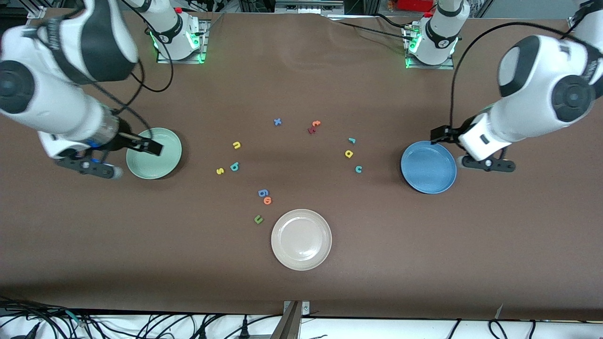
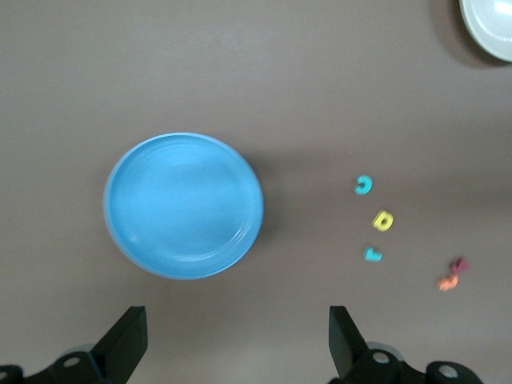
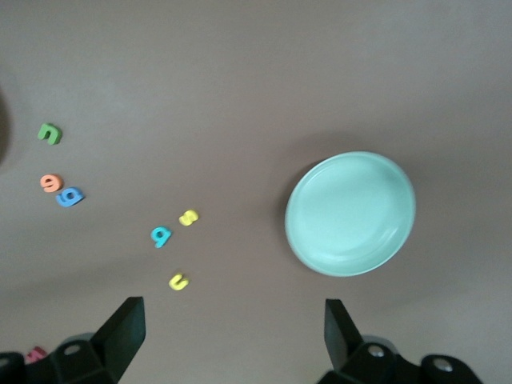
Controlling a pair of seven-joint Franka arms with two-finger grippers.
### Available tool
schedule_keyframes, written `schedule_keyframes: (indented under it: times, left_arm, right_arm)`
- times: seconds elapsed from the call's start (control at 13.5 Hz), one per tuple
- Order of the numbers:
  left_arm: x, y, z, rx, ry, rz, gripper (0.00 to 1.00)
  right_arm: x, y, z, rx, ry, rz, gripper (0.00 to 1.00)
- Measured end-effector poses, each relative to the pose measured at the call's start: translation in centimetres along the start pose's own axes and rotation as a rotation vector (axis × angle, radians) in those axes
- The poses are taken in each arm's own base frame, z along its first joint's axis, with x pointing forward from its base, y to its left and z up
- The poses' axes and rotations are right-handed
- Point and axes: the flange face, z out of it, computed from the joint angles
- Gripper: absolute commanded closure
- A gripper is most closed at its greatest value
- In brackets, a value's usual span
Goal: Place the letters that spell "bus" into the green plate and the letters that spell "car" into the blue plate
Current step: 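Grasp yellow u with the right gripper while the left gripper grasps teal c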
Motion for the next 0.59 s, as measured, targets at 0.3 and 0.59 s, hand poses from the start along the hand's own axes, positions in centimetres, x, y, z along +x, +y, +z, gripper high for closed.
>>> schedule_keyframes:
  times: [0.3, 0.59]
  left_arm:
    - [-1.3, 6.6, 6.8, -0.023, 0.090, -0.027, 0.00]
    - [-2.9, 10.9, 15.1, 0.039, 0.133, -0.039, 0.00]
  right_arm:
    - [-2.8, -6.6, 5.0, -0.033, -0.003, 0.154, 0.01]
    - [-5.6, -9.8, 11.9, -0.019, 0.006, 0.324, 0.01]
